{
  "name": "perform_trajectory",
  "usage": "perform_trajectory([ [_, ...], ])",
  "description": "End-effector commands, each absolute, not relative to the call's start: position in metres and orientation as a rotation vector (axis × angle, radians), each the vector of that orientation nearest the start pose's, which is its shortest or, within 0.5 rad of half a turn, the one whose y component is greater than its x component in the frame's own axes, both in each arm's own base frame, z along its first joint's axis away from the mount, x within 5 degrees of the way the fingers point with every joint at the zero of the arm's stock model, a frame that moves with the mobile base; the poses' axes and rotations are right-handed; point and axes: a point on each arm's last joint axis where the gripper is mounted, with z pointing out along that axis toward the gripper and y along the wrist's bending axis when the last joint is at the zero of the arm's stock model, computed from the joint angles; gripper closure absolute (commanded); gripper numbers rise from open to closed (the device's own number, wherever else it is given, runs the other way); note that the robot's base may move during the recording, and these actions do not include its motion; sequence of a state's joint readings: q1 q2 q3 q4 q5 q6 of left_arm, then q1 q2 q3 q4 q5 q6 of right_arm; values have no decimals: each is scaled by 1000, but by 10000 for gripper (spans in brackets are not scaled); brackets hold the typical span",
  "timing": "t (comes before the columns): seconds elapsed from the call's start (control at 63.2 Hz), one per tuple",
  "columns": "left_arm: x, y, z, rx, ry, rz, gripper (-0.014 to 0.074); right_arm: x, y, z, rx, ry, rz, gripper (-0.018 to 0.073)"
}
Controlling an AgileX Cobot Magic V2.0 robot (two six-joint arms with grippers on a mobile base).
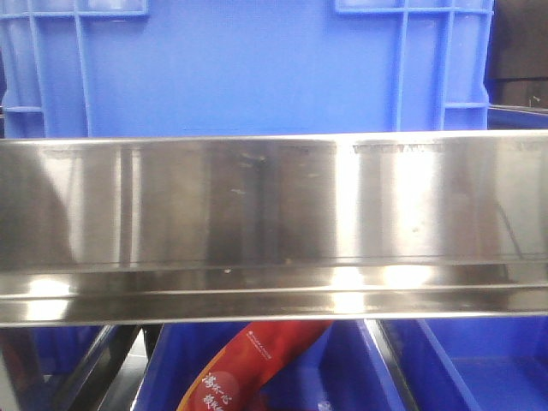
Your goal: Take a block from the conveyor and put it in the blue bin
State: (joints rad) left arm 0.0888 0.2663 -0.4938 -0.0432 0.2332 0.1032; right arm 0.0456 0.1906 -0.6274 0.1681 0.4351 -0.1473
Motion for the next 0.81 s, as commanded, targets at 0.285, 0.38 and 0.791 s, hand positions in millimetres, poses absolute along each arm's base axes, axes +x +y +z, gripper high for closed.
perform_trajectory([
  [0.285, 59, 4, 342, -20, 1469, 107, 708, 26, 7, 368, -86, 1457, 86, 721],
  [0.38, 59, 4, 343, -17, 1467, 103, 708, 26, 7, 369, -85, 1453, 86, 721],
  [0.791, 58, -8, 347, 128, 1442, -60, 708, 30, 7, 375, -80, 1444, 89, 721],
])
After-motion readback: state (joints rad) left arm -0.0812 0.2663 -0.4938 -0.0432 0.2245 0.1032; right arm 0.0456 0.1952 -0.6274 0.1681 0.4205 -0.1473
